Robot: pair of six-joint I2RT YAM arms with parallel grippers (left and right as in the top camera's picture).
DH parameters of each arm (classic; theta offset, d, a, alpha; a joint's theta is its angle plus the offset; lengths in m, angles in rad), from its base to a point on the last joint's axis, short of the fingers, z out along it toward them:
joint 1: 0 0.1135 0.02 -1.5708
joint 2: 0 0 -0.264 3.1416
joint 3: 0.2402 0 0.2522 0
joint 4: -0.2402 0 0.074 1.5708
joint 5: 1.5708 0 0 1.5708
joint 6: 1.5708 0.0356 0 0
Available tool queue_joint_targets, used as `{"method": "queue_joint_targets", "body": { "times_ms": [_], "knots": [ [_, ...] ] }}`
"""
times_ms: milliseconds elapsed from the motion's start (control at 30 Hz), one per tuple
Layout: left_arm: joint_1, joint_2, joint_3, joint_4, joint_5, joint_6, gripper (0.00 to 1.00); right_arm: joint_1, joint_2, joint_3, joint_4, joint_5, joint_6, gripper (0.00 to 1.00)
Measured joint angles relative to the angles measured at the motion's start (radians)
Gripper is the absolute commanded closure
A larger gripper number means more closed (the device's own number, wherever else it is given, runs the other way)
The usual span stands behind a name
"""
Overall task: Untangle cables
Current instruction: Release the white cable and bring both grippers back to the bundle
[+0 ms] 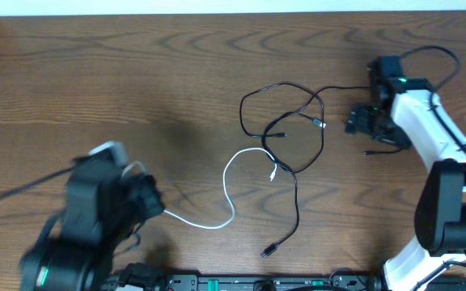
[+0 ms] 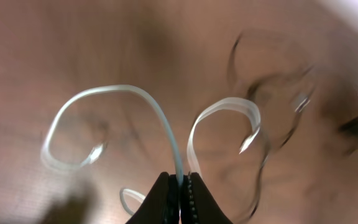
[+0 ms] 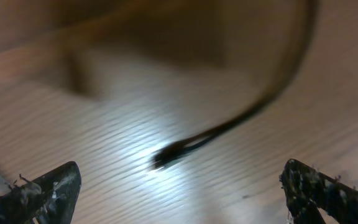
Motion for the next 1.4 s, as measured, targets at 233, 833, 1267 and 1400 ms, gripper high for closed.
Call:
{"method": "queue_joint_targets", "body": {
  "times_ms": [233,833,1267,1400],
  "knots": [
    [0.000,0.362,-0.006,-0.043,0.100,0.054,0.93,-0.106,0.000,-0.127,0.115,-0.145,0.006,0.02],
    [0.000,0.702,-0.007,0.185,0.146,0.098,0.93,0.235,-0.017,-0.258,0.491,-0.625,-0.050,0.30],
    [-0.021,0.702,-0.009,0.262,0.146,0.099,0.92,0.260,-0.005,-0.270,0.446,-0.666,0.003,0.48],
    [-0.061,0.702,-0.016,0.317,0.146,0.101,0.92,0.277,-0.005,-0.270,0.444,-0.668,0.011,0.49]
  ]
}}
